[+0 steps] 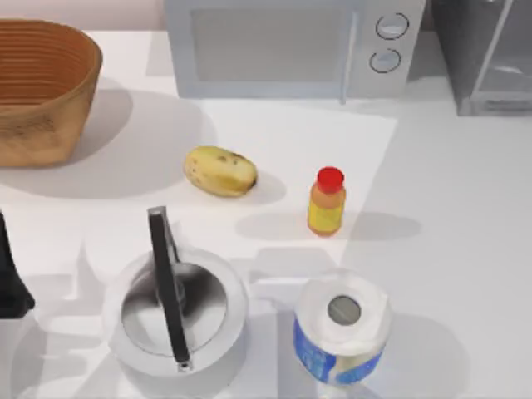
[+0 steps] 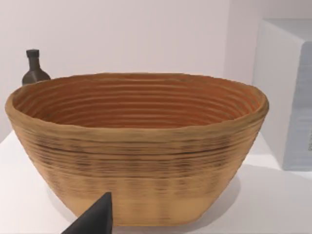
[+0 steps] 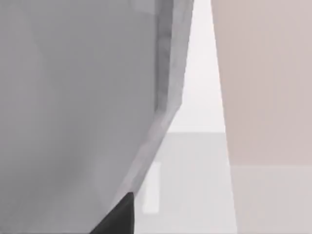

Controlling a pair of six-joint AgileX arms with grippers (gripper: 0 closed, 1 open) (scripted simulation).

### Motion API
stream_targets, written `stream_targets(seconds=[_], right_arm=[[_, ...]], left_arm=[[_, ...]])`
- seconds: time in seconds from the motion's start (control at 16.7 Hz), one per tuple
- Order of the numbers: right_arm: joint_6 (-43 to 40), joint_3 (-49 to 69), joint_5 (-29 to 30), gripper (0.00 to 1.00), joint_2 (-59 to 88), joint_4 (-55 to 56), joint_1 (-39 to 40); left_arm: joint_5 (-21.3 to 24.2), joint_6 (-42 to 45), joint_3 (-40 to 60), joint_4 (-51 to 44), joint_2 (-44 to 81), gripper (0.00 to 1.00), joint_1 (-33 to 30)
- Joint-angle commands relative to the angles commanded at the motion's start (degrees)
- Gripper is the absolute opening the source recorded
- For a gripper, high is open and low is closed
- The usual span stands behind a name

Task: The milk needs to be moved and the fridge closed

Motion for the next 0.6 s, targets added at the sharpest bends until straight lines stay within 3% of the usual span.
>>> stream_targets(seconds=[0.42, 0.6], right_arm=[[19.1, -9.1, 22.3, 1.0, -6.2, 10.6, 31.4], [26.1, -12.6, 30.1, 1.0, -9.0, 14.4, 40.1]], left_arm=[[0.0, 0.0, 0.0, 0.0, 0.0, 1.0, 0.0], [0.0, 0.0, 0.0, 0.0, 0.0, 1.0, 0.0]])
